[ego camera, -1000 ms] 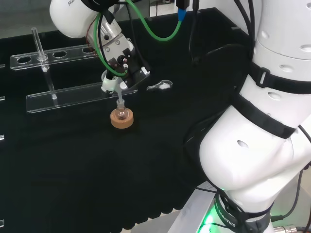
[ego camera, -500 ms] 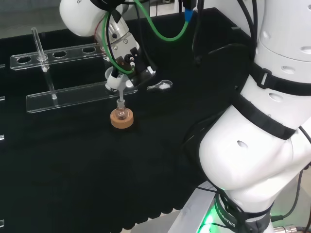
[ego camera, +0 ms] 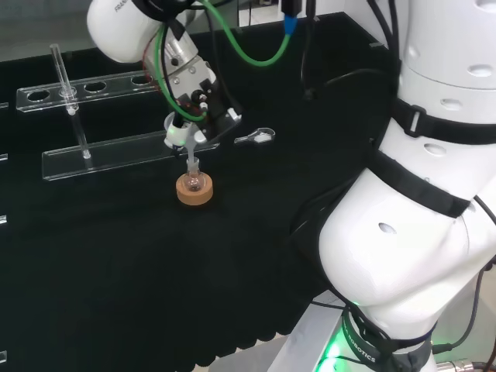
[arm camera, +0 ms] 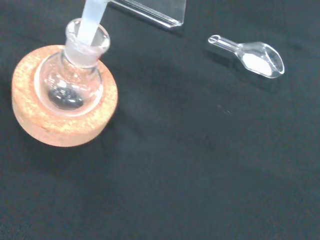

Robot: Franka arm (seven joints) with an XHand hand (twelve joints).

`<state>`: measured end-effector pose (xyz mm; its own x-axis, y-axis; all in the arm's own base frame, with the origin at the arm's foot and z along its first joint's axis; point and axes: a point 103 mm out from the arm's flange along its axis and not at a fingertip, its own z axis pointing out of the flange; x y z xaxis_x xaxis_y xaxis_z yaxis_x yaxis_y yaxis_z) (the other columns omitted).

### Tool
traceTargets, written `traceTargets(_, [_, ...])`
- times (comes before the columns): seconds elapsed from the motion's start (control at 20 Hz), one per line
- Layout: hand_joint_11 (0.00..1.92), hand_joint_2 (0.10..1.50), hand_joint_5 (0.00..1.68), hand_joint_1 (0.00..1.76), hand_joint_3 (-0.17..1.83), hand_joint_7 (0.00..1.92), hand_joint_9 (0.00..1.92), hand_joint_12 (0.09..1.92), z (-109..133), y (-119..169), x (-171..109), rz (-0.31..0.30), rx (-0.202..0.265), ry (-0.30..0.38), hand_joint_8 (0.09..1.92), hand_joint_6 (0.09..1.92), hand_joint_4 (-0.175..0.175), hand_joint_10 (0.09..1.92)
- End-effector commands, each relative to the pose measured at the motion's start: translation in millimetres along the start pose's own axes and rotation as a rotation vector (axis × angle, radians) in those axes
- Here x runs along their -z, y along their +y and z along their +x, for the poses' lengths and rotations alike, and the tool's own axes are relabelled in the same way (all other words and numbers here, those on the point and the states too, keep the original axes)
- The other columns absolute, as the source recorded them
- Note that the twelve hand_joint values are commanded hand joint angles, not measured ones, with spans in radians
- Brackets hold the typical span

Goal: Place the funnel on the round-bottom flask.

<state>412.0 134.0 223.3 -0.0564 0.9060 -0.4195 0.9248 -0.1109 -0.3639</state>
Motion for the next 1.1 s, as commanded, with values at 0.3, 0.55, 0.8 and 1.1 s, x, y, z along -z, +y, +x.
traceTargets(0.3, [0.63,0.83,0.57,0.66,0.44,0.69,1.02,1.24,0.6,8.7,-17.6,0.02,0.014,0.017,0.82,0.14,-0.064,0.66])
traceTargets(0.55, [0.63,0.83,0.57,0.66,0.44,0.69,1.02,1.24,-13.8,9.6,-24.8,0.025,0.021,0.038,0.82,0.14,-0.064,0.66])
traceTargets(0.8, [0.63,0.83,0.57,0.66,0.44,0.69,1.02,1.24,1.9,8.6,-24.6,0.023,0.031,0.029,0.82,0.15,-0.064,0.66])
traceTargets(1.1, [0.63,0.83,0.56,0.66,0.44,0.69,1.02,1.24,-9.8,11.0,-32.2,0.029,0.028,0.031,0.82,0.15,-0.064,0.66])
